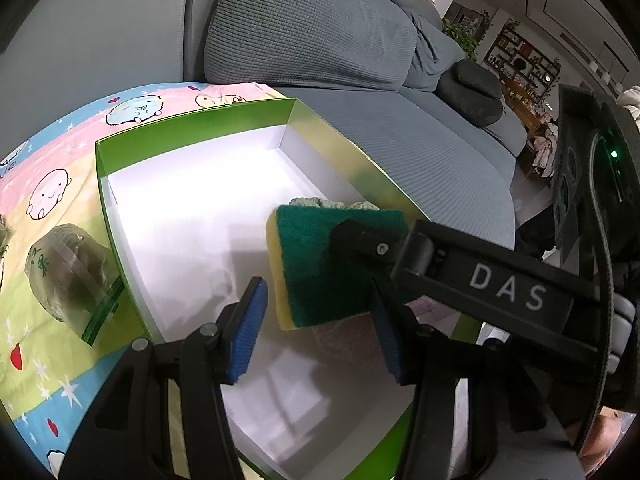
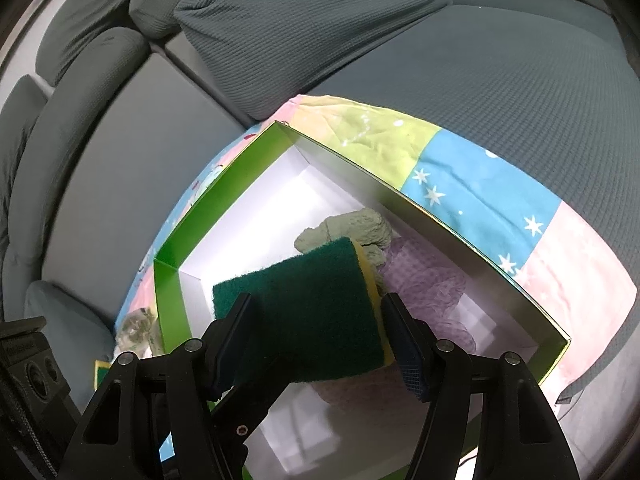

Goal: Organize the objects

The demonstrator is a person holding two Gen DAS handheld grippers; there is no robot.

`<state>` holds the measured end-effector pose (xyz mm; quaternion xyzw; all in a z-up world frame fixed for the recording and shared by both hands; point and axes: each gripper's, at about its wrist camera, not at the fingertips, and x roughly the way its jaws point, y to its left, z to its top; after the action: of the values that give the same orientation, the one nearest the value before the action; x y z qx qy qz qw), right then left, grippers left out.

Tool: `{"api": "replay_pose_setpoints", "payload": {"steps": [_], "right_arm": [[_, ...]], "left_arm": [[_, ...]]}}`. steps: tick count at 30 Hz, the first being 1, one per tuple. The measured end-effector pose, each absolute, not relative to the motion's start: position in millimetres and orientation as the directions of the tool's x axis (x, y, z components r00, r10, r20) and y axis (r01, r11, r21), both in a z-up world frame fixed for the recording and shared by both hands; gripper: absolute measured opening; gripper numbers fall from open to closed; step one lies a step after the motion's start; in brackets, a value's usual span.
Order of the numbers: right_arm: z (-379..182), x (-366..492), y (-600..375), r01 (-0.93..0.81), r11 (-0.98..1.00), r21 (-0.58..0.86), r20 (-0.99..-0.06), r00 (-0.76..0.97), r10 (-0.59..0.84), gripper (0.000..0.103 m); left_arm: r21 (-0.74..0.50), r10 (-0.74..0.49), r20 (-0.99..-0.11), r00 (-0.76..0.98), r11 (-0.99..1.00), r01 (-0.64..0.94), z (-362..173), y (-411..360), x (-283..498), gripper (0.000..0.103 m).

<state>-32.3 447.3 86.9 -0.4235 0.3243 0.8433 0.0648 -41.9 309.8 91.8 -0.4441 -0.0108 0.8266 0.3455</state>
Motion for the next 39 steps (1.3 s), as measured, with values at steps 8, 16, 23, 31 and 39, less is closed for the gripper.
{"api": "replay_pose_setpoints", "payload": {"steps": [8, 16, 23, 31, 39], "right_arm": [[86, -34, 448, -0.388, -0.778, 0.494, -0.756, -0.633, -0.165, 0.068], [87, -33, 449, -0.392, -0.773, 0.498, -0.753, -0.638, -0.161, 0.068], [91, -31, 445, -0.418, -0.780, 0.466, -0.766, -0.632, -0.120, 0.067], [109, -28, 426, -0.418, -0.817, 0.397, -0.763, -0.645, -0.041, 0.071], [119, -30, 406, -0.411, -0.851, 0.328, -0.760, -0.649, 0.021, 0.077]], "left_arm": [[-0.322, 0.581, -0.722, -0.376, -0.763, -0.561, 95, 306, -40, 0.051], [-0.326, 0.598, -0.703, -0.386, -0.753, -0.572, 104, 296, -35, 0.052], [-0.328, 0.618, -0.660, -0.427, -0.748, -0.577, 120, 262, -23, 0.054], [-0.333, 0.653, -0.582, -0.485, -0.735, -0.591, 139, 204, -1, 0.077], [-0.446, 0.584, -0.566, -0.581, -0.810, -0.379, 108, 110, -16, 0.078]]}}
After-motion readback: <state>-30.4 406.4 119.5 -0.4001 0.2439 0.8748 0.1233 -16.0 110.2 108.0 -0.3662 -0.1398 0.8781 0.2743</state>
